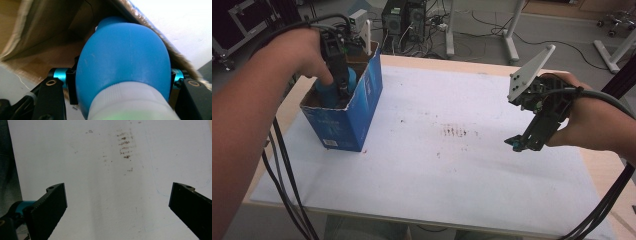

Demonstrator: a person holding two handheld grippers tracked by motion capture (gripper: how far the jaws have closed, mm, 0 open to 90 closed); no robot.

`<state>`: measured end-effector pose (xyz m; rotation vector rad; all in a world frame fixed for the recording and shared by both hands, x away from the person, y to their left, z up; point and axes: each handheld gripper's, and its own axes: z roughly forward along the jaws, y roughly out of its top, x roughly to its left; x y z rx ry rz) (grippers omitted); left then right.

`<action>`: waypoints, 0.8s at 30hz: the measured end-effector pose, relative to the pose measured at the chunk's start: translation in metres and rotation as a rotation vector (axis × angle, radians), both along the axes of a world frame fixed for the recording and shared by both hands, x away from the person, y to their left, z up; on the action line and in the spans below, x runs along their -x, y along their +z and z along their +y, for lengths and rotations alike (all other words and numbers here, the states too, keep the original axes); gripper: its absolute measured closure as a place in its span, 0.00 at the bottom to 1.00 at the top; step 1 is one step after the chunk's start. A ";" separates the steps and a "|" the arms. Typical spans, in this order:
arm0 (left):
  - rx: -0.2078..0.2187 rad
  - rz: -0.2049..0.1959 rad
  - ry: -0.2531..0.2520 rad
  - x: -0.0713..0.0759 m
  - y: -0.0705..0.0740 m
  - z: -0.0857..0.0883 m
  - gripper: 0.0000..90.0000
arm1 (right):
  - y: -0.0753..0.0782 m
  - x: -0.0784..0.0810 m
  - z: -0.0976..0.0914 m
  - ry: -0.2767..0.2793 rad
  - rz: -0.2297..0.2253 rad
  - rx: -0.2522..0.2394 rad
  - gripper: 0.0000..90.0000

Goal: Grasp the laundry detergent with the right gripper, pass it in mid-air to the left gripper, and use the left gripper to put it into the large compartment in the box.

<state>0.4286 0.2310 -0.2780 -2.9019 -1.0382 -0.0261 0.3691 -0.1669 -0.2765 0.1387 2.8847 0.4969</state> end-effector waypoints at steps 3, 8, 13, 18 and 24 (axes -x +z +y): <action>0.006 0.010 -0.031 0.000 -0.008 0.000 0.43 | -0.001 -0.001 0.001 -0.005 0.002 0.001 0.01; 0.015 -0.004 -0.046 0.000 -0.014 0.004 0.42 | -0.002 -0.001 0.003 -0.004 0.008 0.005 0.01; 0.030 0.009 -0.046 -0.001 -0.015 0.009 0.42 | -0.003 -0.001 0.004 -0.007 0.012 0.012 0.01; 0.044 0.019 -0.044 -0.001 -0.011 0.011 0.39 | -0.003 -0.002 0.005 -0.006 0.012 0.015 0.01; 0.046 0.015 -0.022 0.000 -0.005 0.013 0.33 | -0.004 -0.002 0.008 0.000 0.011 0.018 0.01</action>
